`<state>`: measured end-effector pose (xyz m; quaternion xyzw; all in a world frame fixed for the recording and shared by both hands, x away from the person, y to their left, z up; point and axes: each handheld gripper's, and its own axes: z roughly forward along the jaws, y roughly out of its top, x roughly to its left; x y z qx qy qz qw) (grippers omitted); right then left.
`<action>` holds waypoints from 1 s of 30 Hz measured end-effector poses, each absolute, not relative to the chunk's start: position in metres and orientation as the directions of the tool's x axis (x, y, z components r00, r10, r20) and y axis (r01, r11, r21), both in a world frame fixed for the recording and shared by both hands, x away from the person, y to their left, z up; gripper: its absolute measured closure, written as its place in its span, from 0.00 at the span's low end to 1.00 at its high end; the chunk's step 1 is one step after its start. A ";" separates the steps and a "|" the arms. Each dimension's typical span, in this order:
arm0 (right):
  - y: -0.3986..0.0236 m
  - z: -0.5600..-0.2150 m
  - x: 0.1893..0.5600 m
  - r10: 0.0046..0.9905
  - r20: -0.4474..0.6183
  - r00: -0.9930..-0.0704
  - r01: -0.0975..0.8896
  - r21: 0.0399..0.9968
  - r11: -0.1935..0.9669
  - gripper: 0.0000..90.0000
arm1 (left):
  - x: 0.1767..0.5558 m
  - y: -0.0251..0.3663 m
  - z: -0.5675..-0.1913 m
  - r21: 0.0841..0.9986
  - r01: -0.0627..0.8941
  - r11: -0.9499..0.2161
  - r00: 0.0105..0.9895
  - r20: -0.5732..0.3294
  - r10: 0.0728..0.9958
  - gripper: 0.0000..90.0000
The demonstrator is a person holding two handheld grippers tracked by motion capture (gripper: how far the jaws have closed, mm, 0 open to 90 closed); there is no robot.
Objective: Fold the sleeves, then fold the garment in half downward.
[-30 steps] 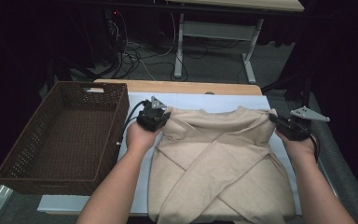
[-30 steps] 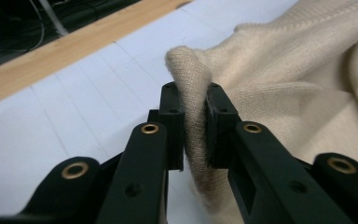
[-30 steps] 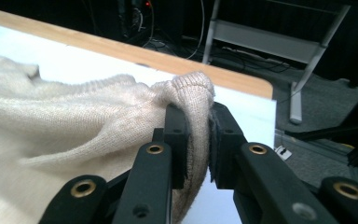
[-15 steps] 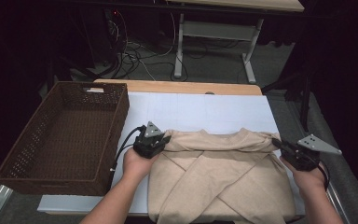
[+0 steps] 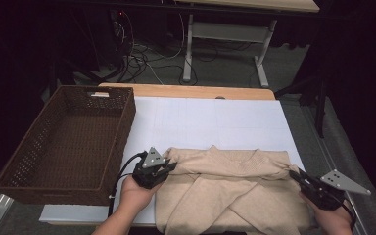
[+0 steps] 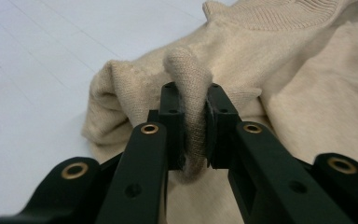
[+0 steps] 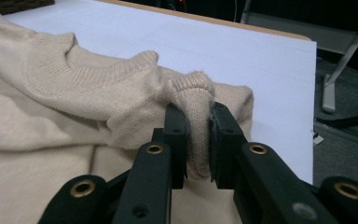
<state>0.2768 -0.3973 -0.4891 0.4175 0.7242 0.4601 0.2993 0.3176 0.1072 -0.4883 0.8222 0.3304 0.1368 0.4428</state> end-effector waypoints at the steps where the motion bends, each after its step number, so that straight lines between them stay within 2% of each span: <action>1: -0.398 -0.490 0.272 0.878 -0.045 -0.476 0.331 0.916 0.226 0.90 | 0.314 0.109 -0.488 0.819 0.422 -0.389 0.748 -0.073 0.660 0.86; 10: -0.401 -0.494 0.237 0.867 -0.037 -0.497 0.338 0.912 0.233 0.90 | 0.282 0.115 -0.488 0.820 0.401 -0.409 0.785 -0.078 0.614 0.86; 25: -0.404 -0.504 0.212 0.861 -0.015 -0.508 0.383 0.892 0.241 0.89 | 0.260 0.122 -0.497 0.806 0.425 -0.411 0.804 -0.128 0.581 0.85; 30: -0.403 -0.505 0.204 0.860 -0.009 -0.510 0.390 0.889 0.241 0.89 | 0.247 0.125 -0.501 0.795 0.414 -0.443 0.817 -0.110 0.566 0.85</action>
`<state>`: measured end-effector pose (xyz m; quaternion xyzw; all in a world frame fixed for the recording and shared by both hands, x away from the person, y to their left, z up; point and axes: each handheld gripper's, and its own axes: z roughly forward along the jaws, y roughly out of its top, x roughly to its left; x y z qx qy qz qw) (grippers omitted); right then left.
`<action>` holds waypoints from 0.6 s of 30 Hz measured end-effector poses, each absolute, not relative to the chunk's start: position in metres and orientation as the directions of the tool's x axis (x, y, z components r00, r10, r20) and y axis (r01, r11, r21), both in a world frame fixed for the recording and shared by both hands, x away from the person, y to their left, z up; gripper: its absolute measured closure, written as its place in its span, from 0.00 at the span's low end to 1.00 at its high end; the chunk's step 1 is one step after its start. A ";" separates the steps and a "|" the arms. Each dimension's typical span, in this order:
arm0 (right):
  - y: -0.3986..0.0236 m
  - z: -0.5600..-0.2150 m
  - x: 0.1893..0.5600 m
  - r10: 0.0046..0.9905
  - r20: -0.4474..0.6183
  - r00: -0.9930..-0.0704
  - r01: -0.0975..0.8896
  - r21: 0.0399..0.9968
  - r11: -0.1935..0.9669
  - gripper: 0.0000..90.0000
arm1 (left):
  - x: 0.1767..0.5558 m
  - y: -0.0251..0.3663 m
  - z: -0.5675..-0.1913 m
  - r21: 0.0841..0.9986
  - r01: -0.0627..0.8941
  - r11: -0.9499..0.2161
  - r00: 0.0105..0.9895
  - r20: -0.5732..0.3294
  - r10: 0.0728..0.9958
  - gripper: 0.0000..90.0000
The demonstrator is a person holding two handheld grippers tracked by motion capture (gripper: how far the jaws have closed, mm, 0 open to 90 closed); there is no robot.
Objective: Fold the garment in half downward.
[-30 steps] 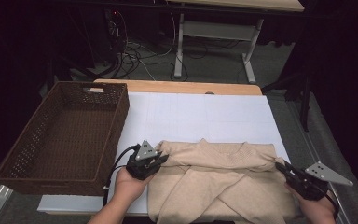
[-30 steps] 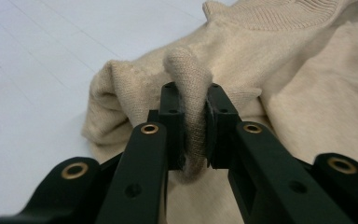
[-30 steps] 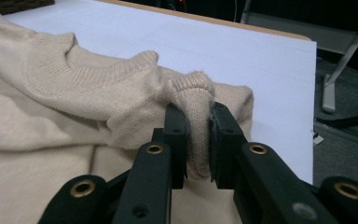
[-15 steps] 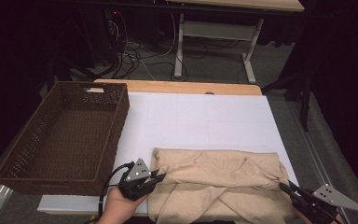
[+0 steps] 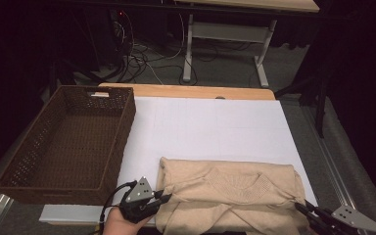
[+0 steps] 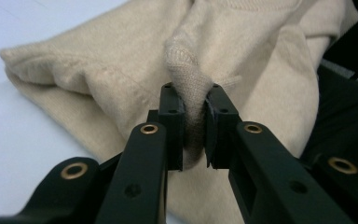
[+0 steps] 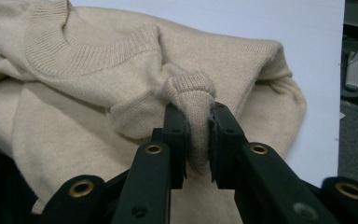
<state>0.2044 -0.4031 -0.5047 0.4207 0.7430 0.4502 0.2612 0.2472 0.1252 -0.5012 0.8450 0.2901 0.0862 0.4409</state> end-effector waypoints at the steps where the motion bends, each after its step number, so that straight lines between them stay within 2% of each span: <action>1: -0.403 -0.506 0.203 0.861 -0.005 -0.509 0.394 0.888 0.238 0.89 | 0.246 0.126 -0.504 0.794 0.422 -0.437 0.816 -0.123 0.565 0.85; 3: -0.401 -0.507 0.202 0.859 -0.003 -0.511 0.397 0.886 0.240 0.84 | 0.246 0.127 -0.507 0.792 0.437 -0.426 0.815 -0.148 0.561 0.85; 4: -0.401 -0.507 0.202 0.860 0.000 -0.511 0.397 0.887 0.237 0.78 | 0.247 0.128 -0.508 0.789 0.440 -0.428 0.816 -0.153 0.558 0.83; 6: -0.400 -0.502 0.203 0.863 0.027 -0.505 0.398 0.894 0.205 0.65 | 0.249 0.129 -0.506 0.790 0.456 -0.410 0.803 -0.167 0.572 0.75; 8: -0.399 -0.497 0.205 0.864 0.036 -0.502 0.389 0.902 0.189 0.57 | 0.252 0.131 -0.503 0.799 0.469 -0.378 0.793 -0.193 0.577 0.66; 11: -0.398 -0.487 0.210 0.865 0.024 -0.502 0.367 0.911 0.188 0.54 | 0.261 0.131 -0.490 0.805 0.484 -0.344 0.778 -0.217 0.589 0.53; 14: -0.397 -0.476 0.220 0.866 0.007 -0.500 0.342 0.920 0.190 0.52 | 0.268 0.129 -0.478 0.821 0.463 -0.333 0.769 -0.185 0.612 0.49; 18: -0.396 -0.472 0.248 0.871 -0.018 -0.492 0.355 0.909 0.219 0.48 | 0.285 0.122 -0.473 0.815 0.490 -0.308 0.733 -0.195 0.651 0.40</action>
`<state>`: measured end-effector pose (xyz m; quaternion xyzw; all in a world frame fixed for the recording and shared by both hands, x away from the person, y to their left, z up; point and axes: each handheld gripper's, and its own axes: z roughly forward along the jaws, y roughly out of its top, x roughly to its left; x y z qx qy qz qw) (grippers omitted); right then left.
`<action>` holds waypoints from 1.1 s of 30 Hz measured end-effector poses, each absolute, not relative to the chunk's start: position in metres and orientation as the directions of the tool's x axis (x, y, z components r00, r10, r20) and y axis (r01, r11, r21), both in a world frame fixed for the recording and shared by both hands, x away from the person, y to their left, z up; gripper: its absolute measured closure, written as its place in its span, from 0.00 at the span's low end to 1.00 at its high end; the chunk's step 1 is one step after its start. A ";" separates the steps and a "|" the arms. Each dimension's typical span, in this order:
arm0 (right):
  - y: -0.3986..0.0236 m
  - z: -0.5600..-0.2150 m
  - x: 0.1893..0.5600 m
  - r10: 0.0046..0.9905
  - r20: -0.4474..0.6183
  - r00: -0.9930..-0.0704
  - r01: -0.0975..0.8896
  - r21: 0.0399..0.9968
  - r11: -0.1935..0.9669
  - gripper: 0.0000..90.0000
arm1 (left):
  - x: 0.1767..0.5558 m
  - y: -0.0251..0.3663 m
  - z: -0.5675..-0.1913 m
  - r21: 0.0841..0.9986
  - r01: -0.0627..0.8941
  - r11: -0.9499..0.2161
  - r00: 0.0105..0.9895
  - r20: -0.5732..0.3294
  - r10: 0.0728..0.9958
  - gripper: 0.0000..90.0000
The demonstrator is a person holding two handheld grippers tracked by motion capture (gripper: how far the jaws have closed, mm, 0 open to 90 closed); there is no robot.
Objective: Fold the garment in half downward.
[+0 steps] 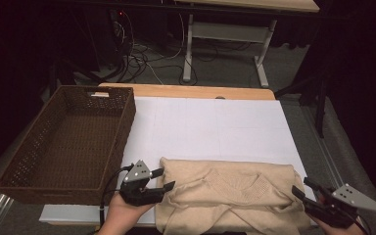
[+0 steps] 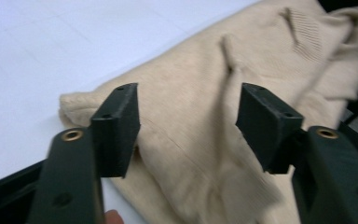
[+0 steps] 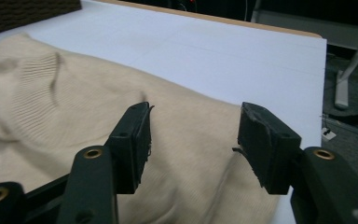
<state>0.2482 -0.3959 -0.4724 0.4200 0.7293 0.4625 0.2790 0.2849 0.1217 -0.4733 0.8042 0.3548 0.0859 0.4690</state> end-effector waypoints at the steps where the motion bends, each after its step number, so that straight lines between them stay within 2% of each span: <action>1: -0.396 -0.473 0.255 0.873 -0.010 -0.487 0.369 0.904 0.216 0.47 | 0.289 0.119 -0.474 0.810 0.499 -0.307 0.727 -0.198 0.657 0.40; 3: -0.397 -0.475 0.263 0.877 -0.007 -0.480 0.384 0.897 0.218 0.46 | 0.299 0.115 -0.478 0.808 0.512 -0.290 0.711 -0.210 0.672 0.40; 4: -0.399 -0.479 0.278 0.885 0.001 -0.465 0.418 0.882 0.218 0.43 | 0.304 0.113 -0.480 0.807 0.523 -0.275 0.697 -0.219 0.683 0.34; 6: -0.399 -0.482 0.286 0.891 0.004 -0.454 0.435 0.874 0.218 0.41 | 0.314 0.109 -0.484 0.795 0.537 -0.284 0.673 -0.200 0.712 0.33; 9: -0.402 -0.488 0.309 0.899 0.031 -0.437 0.497 0.841 0.212 0.32 | 0.332 0.105 -0.494 0.749 0.596 -0.289 0.625 -0.207 0.753 0.24; 10: -0.400 -0.492 0.323 0.902 0.033 -0.430 0.533 0.816 0.224 0.28 | 0.339 0.105 -0.498 0.726 0.625 -0.288 0.613 -0.228 0.756 0.17; 12: -0.398 -0.493 0.328 0.902 0.030 -0.432 0.545 0.805 0.234 0.28 | 0.351 0.105 -0.505 0.685 0.673 -0.280 0.580 -0.253 0.775 0.14; 17: -0.392 -0.502 0.344 0.906 0.021 -0.422 0.602 0.754 0.263 0.23 | 0.364 0.107 -0.517 0.643 0.710 -0.288 0.551 -0.251 0.796 0.14; 21: -0.389 -0.511 0.346 0.906 0.054 -0.421 0.642 0.722 0.256 0.24 | 0.362 0.100 -0.517 0.640 0.699 -0.319 0.556 -0.206 0.805 0.13; 23: -0.386 -0.511 0.344 0.905 0.043 -0.424 0.638 0.723 0.264 0.30 | 0.359 0.095 -0.518 0.651 0.681 -0.336 0.566 -0.175 0.806 0.19; 33: -0.384 -0.511 0.337 0.889 0.086 -0.449 0.630 0.736 0.247 0.68 | 0.352 0.093 -0.518 0.680 0.652 -0.337 0.604 -0.197 0.772 0.57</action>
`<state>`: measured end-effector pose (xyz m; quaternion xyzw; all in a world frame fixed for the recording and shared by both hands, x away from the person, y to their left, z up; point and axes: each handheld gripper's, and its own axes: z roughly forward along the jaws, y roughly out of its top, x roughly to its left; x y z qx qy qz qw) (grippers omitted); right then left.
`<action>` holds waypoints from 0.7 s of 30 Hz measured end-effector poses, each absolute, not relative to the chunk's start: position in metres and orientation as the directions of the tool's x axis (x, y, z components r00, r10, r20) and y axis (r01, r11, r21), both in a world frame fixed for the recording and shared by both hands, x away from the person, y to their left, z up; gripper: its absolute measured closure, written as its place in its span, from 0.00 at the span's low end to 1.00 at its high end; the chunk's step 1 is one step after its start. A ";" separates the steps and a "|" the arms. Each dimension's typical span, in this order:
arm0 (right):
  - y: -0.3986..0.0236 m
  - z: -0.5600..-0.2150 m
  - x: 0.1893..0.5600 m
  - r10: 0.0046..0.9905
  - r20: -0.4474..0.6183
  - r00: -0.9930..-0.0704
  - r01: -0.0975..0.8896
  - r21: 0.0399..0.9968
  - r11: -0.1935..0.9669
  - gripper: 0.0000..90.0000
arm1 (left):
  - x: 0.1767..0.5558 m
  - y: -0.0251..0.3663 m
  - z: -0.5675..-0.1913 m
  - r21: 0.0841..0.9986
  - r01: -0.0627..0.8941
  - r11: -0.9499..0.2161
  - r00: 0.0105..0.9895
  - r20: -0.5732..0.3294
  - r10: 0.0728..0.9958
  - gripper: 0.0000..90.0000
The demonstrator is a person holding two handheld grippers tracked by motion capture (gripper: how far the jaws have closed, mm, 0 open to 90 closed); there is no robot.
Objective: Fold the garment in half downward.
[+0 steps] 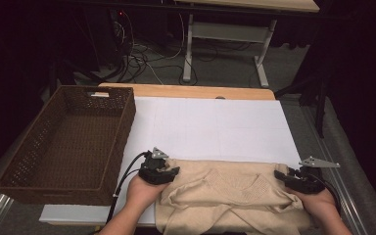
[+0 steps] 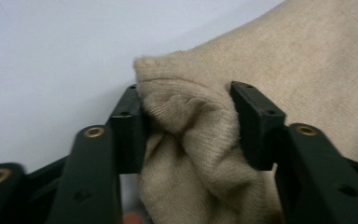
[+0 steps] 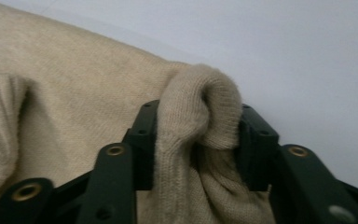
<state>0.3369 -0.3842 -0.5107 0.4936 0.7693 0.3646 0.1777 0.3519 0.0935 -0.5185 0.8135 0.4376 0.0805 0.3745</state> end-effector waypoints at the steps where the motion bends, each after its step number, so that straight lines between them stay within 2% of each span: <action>1: -0.384 -0.511 0.337 0.888 0.089 -0.452 0.628 0.738 0.246 0.69 | 0.352 0.094 -0.518 0.682 0.650 -0.336 0.607 -0.199 0.769 0.61; 7: -0.382 -0.510 0.333 0.882 0.059 -0.468 0.600 0.754 0.268 0.74 | 0.348 0.097 -0.516 0.718 0.589 -0.370 0.648 -0.147 0.747 0.78; 9: -0.383 -0.508 0.333 0.882 0.051 -0.468 0.588 0.763 0.268 0.75 | 0.349 0.099 -0.515 0.726 0.580 -0.369 0.653 -0.143 0.744 0.79; 12: -0.384 -0.502 0.332 0.886 0.032 -0.463 0.555 0.790 0.262 0.76 | 0.352 0.098 -0.508 0.741 0.544 -0.392 0.655 -0.084 0.751 0.80; 21: -0.382 -0.480 0.344 0.881 -0.033 -0.473 0.496 0.816 0.297 0.77 | 0.375 0.096 -0.493 0.744 0.520 -0.420 0.662 -0.040 0.749 0.81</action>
